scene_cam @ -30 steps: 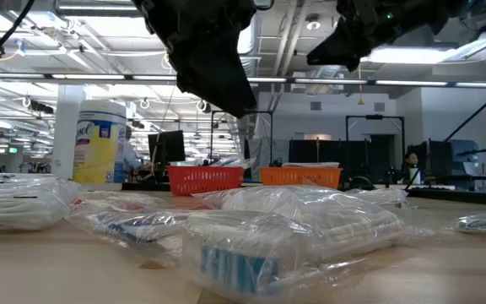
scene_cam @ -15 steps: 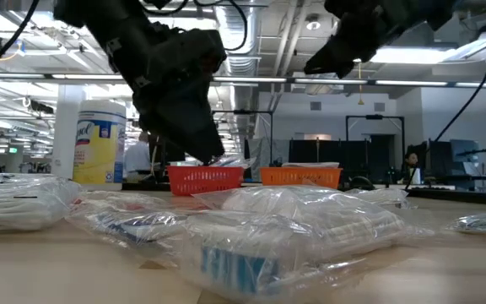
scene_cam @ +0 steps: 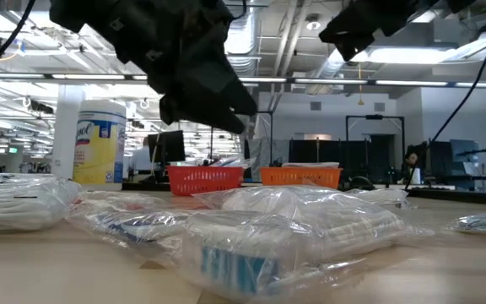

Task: Pick & Place Travel size toiletries
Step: Put the white cotton pack into the orange bin

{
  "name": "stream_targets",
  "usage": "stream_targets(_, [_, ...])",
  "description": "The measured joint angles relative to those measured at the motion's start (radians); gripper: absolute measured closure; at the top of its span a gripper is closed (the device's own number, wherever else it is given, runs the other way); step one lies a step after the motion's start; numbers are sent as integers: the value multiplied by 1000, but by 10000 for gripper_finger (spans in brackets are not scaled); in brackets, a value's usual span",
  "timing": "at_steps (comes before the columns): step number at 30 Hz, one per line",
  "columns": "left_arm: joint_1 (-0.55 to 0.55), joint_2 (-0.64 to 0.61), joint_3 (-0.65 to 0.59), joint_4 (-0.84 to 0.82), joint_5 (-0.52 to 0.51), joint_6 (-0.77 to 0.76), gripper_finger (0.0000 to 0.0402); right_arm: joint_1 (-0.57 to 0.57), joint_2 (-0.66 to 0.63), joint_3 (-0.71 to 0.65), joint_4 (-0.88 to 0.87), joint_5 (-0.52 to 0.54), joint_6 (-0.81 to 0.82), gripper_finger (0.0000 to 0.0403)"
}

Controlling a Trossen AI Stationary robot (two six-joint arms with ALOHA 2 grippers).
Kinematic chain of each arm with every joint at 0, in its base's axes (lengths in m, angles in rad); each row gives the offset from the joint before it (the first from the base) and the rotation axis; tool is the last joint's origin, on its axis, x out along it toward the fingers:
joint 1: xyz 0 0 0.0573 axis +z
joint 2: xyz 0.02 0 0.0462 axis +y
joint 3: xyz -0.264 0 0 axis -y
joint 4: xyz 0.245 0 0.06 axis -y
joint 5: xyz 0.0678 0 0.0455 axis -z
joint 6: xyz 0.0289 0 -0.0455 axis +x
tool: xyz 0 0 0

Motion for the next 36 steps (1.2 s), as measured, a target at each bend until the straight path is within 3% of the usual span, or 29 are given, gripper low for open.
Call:
stream_targets(6, [0,-71,-1,-151,154,-41,207,28,0,-29,24,0,-44,326])
stream_targets(15, [-56,-231,-8,-465,168,-265,207,24,0,-88,129,0,-57,326])
stream_targets(25, [-189,-322,-173,-481,152,-570,207,17,0,-90,154,0,-57,326])
stream_targets(30, [-208,-322,-219,-462,84,-589,207,17,0,-90,169,1,-56,326])
stream_targets(36, [-229,-322,-231,-436,149,-614,207,17,0,-90,184,1,-56,326])
